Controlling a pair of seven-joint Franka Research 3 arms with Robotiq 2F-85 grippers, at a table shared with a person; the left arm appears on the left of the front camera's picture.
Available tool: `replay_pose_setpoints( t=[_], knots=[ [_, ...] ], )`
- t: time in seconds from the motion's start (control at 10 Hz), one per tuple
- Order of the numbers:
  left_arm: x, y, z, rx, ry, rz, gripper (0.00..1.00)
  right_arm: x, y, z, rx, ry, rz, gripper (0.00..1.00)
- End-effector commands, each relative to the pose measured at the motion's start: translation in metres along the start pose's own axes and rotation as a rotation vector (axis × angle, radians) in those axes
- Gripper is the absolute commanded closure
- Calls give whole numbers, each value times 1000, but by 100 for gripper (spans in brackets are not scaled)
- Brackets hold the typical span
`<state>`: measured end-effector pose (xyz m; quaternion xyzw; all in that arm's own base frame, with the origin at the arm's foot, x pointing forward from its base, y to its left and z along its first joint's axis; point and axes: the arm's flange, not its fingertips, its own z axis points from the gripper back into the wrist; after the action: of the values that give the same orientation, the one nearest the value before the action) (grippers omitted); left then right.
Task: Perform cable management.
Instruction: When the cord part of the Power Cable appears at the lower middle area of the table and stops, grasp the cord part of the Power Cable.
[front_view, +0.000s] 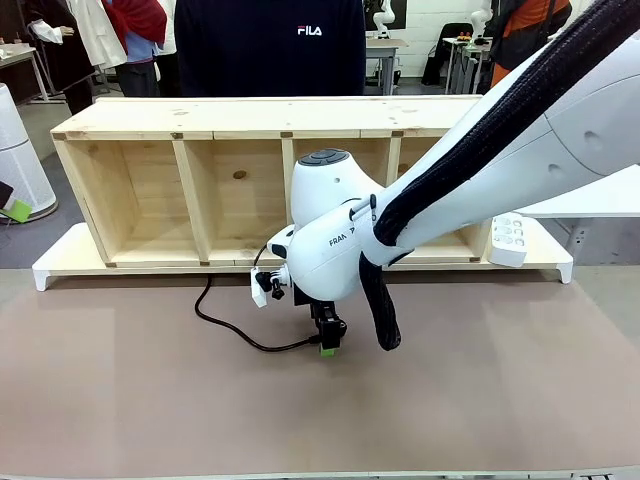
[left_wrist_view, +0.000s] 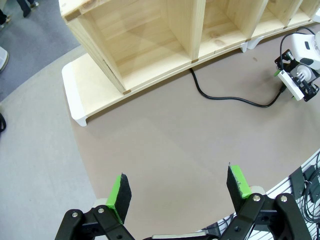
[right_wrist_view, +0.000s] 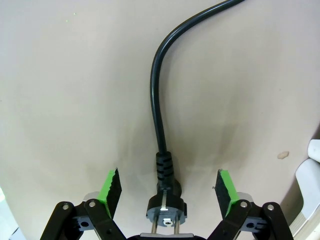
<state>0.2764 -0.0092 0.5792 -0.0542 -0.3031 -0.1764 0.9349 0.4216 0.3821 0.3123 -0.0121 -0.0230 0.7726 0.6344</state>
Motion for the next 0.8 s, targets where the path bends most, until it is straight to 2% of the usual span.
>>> replay_pose_setpoints(
  t=[0.0, 0.1, 0.6, 0.7],
  knots=[
    [-2, 0, 1, -3, 7, 12, 0, 1, -8, -2, 12, 13, 27, 22],
    [-2, 0, 1, -3, 7, 12, 0, 2, -10, -2, 10, 10, 36, 28],
    [-2, 0, 1, -3, 7, 12, 0, -2, -14, -4, 30, 23, 8, 28],
    [-2, 0, 1, -3, 7, 12, 0, -2, -14, -4, 25, 38, 14, 33]
  ],
)
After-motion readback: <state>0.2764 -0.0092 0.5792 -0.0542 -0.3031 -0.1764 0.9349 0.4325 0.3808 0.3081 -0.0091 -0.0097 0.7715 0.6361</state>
